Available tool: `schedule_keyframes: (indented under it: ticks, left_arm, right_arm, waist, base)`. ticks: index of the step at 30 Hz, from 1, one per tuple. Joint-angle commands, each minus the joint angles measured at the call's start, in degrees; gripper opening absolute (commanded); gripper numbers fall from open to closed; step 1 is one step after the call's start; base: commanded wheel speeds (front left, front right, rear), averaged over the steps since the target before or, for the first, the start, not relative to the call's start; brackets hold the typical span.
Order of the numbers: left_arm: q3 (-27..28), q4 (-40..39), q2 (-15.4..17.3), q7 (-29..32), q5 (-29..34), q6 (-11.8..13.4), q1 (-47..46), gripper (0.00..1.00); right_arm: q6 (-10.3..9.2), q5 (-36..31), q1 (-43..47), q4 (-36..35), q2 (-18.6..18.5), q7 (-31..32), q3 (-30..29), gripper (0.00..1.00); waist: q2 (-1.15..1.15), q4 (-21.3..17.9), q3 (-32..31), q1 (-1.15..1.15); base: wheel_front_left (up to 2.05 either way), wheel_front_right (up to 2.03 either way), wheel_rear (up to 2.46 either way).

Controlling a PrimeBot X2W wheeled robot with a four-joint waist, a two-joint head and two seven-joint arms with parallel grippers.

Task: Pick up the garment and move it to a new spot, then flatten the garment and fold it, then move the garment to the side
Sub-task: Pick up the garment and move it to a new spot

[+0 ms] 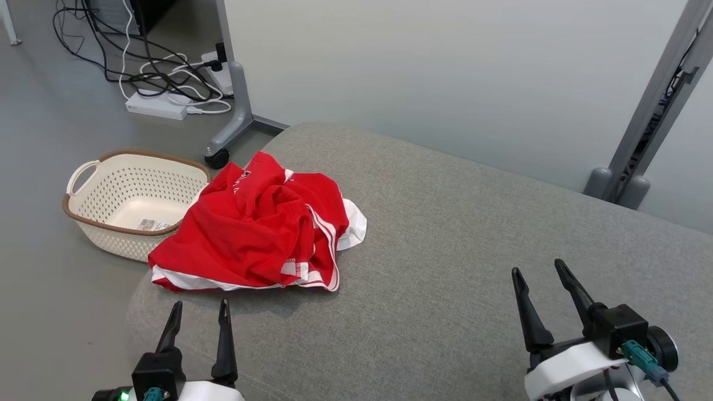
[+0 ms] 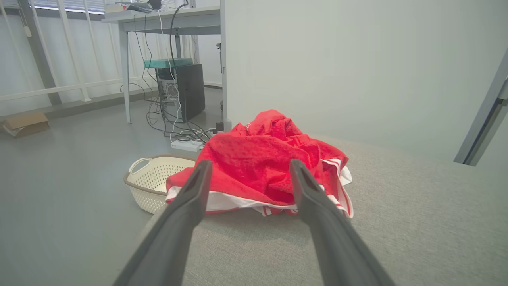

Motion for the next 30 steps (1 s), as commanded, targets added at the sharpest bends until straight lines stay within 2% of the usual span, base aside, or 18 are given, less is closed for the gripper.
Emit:
schedule_keyframes:
  ticks: [1, 12, 25, 30]
  left_arm:
    - [0.25, -0.33, 0.2, -0.26, -0.06, 0.3, 0.46, 1.0]
    - [0.85, -1.16, 0.22, -0.26, -0.14, 0.66, 0.74, 1.0]
    - [0.89, 0.19, 0.22, -0.26, 0.25, -0.03, 0.12, 1.0]
    - [0.85, 3.87, 0.22, -0.26, -1.19, -1.7, -1.17, 1.0]
  right_arm:
    - [0.09, 0.2, -0.33, 0.27, -0.42, -0.33, 0.05, 1.0]
    - [0.09, 0.47, -1.47, 1.11, -0.4, -0.32, 0.94, 1.0]
    - [0.09, 0.8, -0.06, 0.46, -0.4, -0.32, 0.05, 1.0]
    - [0.09, 0.36, 0.76, -0.26, -0.39, -0.32, -0.37, 1.0]
  waist:
    - [0.0, 0.28, 0.28, 0.0]
    - [0.0, 0.72, 0.65, 0.0]
    - [0.0, 0.61, 0.59, 0.0]
    - [0.0, 0.69, 1.68, 0.0]
  base:
    - [0.0, 0.0, 0.0]
    - [0.0, 0.0, 0.0]
    - [0.0, 0.0, 0.0]
    - [0.0, 0.0, 0.0]
